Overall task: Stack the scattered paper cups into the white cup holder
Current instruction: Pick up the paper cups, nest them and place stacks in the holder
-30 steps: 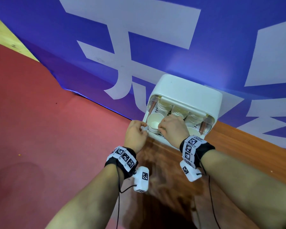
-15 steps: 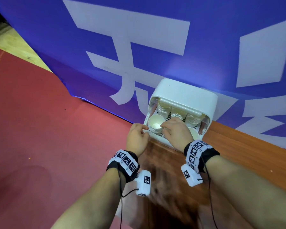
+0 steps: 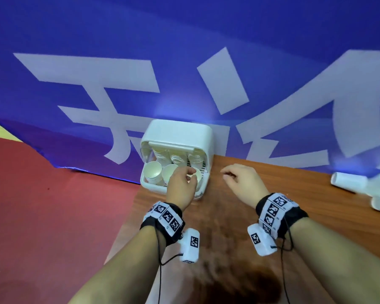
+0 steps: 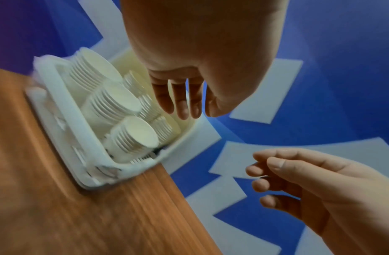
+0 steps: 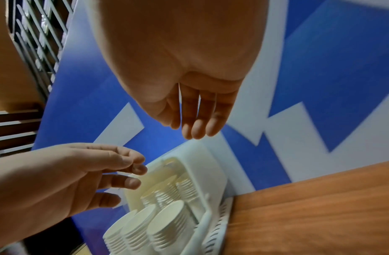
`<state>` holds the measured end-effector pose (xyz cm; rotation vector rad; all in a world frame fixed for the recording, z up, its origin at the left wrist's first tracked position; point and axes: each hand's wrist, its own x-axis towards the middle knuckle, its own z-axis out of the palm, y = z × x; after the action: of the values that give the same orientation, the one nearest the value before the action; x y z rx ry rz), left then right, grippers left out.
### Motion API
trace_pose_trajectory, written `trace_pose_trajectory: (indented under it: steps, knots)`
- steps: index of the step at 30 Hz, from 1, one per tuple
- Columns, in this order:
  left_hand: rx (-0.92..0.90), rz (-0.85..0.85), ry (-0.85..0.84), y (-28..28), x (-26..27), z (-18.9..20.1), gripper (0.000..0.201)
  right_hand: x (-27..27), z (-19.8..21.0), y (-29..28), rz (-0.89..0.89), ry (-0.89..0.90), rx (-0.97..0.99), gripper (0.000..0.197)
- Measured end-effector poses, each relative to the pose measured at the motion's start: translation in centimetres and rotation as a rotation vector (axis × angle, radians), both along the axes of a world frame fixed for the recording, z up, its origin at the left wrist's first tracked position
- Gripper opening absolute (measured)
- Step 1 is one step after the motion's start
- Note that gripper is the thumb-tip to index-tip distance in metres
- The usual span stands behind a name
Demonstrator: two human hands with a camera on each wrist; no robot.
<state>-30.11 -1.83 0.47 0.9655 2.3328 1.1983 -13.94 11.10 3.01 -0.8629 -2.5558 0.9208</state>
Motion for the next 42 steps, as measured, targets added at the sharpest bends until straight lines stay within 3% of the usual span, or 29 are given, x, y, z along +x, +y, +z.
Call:
trace_pose_trajectory:
  steps: [7,16,23,30,35,42]
  knots:
    - [0.008,-0.197,0.073,8.8,12.7,1.6,0.015,15.2,1.3,5.5,-0.225,0.022,-0.023,0.019]
    - [-0.074,-0.443,0.079,19.9,34.6,1.5,0.017,37.9,0.0,13.0,-0.486,0.052,-0.114,0.020]
    - [-0.113,-0.540,0.074,25.9,46.8,0.3,0.018,51.8,-1.9,18.2,-0.647,0.064,-0.176,0.023]
    - [-0.185,-0.701,0.072,31.6,55.4,-2.2,0.018,62.6,-5.0,20.5,-0.874,-0.013,-0.356,0.033]
    - [-0.230,-0.797,-0.020,33.9,59.6,-4.7,0.021,67.8,-7.4,21.0,-1.034,-0.089,-0.504,0.042]
    - [-0.286,-0.853,-0.026,35.3,62.8,-7.1,0.017,70.0,-11.1,20.5,-1.127,0.206,-0.963,0.065]
